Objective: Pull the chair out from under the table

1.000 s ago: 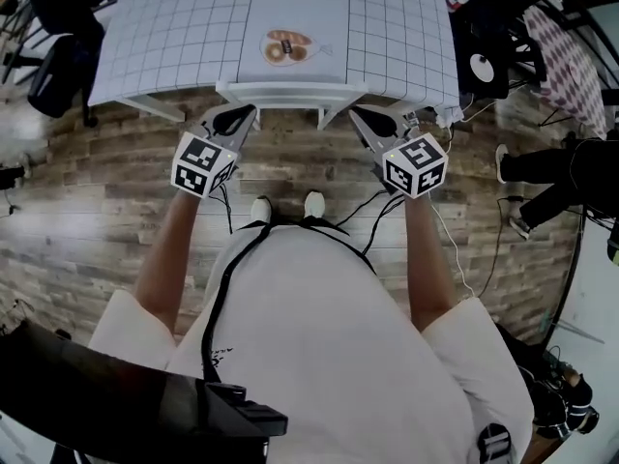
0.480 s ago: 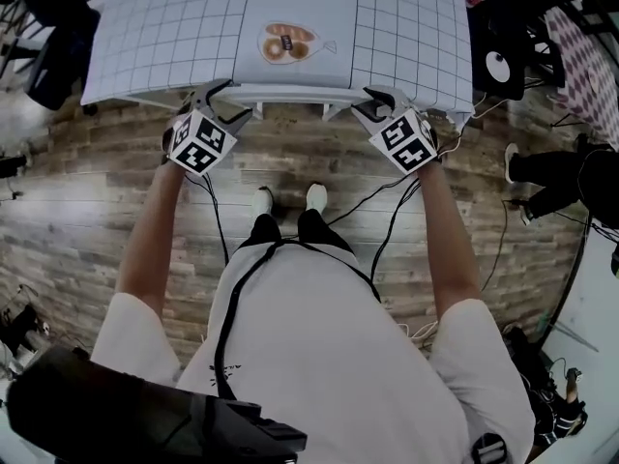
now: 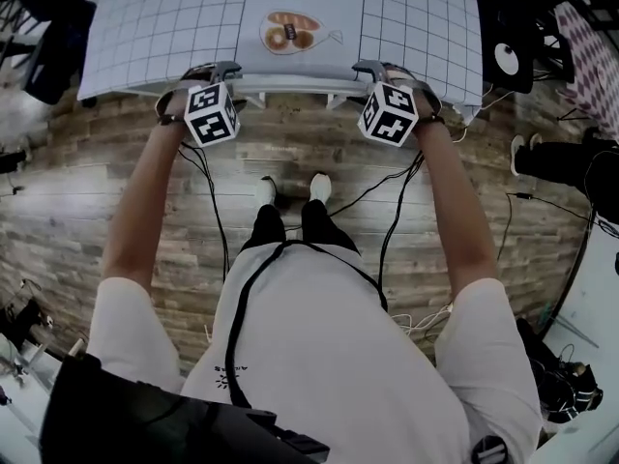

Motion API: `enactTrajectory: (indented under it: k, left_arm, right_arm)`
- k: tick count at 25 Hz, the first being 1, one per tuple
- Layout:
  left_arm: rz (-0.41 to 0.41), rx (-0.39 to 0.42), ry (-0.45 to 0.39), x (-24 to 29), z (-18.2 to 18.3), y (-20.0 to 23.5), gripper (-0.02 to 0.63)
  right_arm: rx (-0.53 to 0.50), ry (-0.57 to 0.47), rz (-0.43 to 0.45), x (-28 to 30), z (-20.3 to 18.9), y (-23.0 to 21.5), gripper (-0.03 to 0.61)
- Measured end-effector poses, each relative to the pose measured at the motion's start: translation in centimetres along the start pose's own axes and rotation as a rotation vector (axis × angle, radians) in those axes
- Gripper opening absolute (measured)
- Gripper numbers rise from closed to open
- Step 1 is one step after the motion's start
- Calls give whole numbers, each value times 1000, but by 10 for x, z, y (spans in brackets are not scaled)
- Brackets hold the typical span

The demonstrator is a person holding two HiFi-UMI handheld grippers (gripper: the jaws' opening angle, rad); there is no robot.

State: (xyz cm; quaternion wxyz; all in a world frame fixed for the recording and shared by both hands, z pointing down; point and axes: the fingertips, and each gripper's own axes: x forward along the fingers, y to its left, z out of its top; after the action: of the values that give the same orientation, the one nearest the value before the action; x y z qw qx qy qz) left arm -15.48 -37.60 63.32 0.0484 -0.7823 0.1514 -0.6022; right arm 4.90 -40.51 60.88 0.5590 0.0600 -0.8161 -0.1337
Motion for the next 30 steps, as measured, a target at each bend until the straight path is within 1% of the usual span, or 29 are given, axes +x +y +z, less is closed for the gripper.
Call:
enactTrajectory:
  k: [3,5,7,10,11,12,13,14,15,16,20,24,26,30]
  left_arm:
    - [-45,89,73,11,5,-7,304]
    - [-81,120,122,20,7,-13,297]
    - [-93,137,153,26,9,-14,280]
    - [-83,168,182,32,10,-12,191]
    - [-84,171,186,34,10,-11,176]
    - [-88,171,188,35,10,-10,153]
    - [-92,168,188,35,10,-9,146]
    - [-94,168,189,36,10,-7,127]
    - [-95,170,192,36,10,-6,106]
    - [-97,173,196,37,10,-6,104]
    - [-99,173,207,40,9,-5,101]
    - [-117,105,175,39,10,-6,87]
    - [-131,85,176,39,10,-7,84]
    - [-154,86,178,36,10,-12,81]
  right_arm:
    - [-50,65,74,16,3,9,301]
    - [-74,99,95,26,5,14,293]
    - [-86,120,98,33,9,15,271]
    - [-100,158,101,40,9,17,221]
    - [-103,169,98,42,8,17,206]
    - [-106,178,92,43,6,17,176]
    - [-109,184,85,43,6,16,162]
    - [-110,186,80,43,5,15,143]
    - [-109,187,76,44,5,14,113]
    - [-106,187,73,44,5,14,100]
    - [-74,190,75,45,5,12,94]
    - [-54,192,97,44,5,13,87]
    - [-36,196,116,43,5,15,84]
    - [-10,192,135,40,6,22,83]
